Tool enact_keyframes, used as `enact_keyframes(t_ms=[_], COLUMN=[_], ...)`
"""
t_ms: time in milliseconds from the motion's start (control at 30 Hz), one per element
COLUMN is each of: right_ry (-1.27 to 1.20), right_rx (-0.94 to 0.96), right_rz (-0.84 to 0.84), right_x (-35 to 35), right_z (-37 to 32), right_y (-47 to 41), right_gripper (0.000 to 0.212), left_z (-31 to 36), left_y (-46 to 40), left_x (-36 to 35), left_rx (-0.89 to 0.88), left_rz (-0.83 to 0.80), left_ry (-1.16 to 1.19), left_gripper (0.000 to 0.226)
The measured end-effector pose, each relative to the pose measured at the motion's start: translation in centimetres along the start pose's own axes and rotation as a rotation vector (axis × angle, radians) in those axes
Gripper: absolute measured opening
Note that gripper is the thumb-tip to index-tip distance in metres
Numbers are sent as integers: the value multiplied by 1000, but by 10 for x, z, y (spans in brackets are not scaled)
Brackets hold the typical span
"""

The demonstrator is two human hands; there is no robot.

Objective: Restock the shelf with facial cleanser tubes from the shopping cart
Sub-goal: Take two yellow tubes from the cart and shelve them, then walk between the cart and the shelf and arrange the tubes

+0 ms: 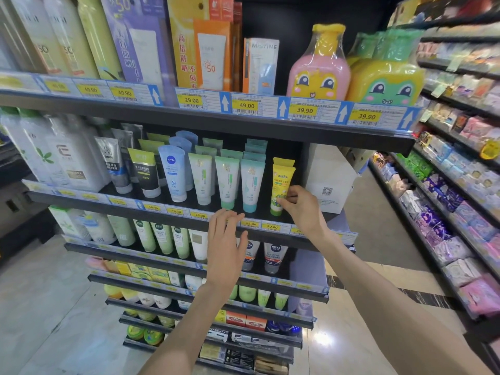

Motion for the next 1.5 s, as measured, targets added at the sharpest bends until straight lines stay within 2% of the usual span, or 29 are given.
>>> enact_keyframes(t_ms=[133,300,600,700,1033,1267,1500], right_ry=[29,93,518,634,736,773,803], right_rx=[-46,-58,102,89,-192,-484,-813], right_rz=[-38,-38,7,59,51,45,153], right_x=[0,16,79,109,225,307,389], right_z=[5,8,32,55,168,237,297], right_y=[1,13,96,133,306,453,585], right_gripper=[26,60,70,72,84,87,88], left_z=[0,1,53,86,226,336,441], left_y=[2,5,33,51,164,269,359], left_x=[-1,-1,-36,-58,-145,-212,-291], left_rx=[8,29,-75,-92,-239,-379,-588], left_rz=[-23,-58,-206,-280,-563,-808,-1042], left_ry=[-8,-92,-249,-234,-219,-97,70], left_gripper=[38,42,56,60,64,64,61])
Point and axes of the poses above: each hand's wrist, its own y-axis away from the middle knuckle, its own x-axis out of the back of the hand, z = x × y, the point moved 3 cm from there along -y, towards the middle knuckle, and after that the axes turned 6 degrees about y, right-handed, at the moved point
